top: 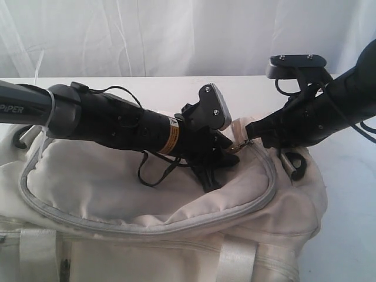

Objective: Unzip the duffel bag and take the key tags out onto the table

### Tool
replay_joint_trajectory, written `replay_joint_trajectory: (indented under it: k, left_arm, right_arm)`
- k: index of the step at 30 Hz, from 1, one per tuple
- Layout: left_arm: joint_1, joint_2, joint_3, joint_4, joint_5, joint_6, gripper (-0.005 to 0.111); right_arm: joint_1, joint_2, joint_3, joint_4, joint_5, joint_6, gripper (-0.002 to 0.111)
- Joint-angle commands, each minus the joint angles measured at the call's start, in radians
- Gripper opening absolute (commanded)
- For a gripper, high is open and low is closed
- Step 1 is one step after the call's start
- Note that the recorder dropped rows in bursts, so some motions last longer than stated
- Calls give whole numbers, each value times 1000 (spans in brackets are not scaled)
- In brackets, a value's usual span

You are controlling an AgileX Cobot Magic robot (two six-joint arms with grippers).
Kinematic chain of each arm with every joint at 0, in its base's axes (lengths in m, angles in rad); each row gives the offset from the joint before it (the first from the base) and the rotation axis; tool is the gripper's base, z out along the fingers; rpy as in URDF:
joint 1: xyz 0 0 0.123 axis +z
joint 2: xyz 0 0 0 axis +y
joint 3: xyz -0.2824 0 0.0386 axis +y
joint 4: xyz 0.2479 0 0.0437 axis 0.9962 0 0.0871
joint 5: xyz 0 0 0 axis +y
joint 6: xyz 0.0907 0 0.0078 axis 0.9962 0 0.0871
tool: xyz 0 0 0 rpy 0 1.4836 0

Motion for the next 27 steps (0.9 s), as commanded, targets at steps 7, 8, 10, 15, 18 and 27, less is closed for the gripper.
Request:
replay_joint_trajectory:
  k: [7,8,10,15,18,27]
  left_arm:
    - [-11,9,5,-87,-16,68,30]
    - [-11,9,5,-90,-14,69,30]
    - [-11,9,5,-90,-14,69,30]
    - [-11,9,5,-140,-14,69,29]
    - [-11,9,5,-199,5,69,27]
    - [-11,9,5,-217,29,59,3]
  right_arm:
    - [-2,-6,-2,-7,-85,-15,0]
    - [-2,-6,-2,-7,-85,-15,0]
    - [-2,-6,-2,-5,-86,-15,0]
    - [-2,-6,-2,-5,-86,-15,0]
    - [-2,-6,-2,-5,-86,-15,0]
    - [-2,-6,-2,-5,-86,-15,0]
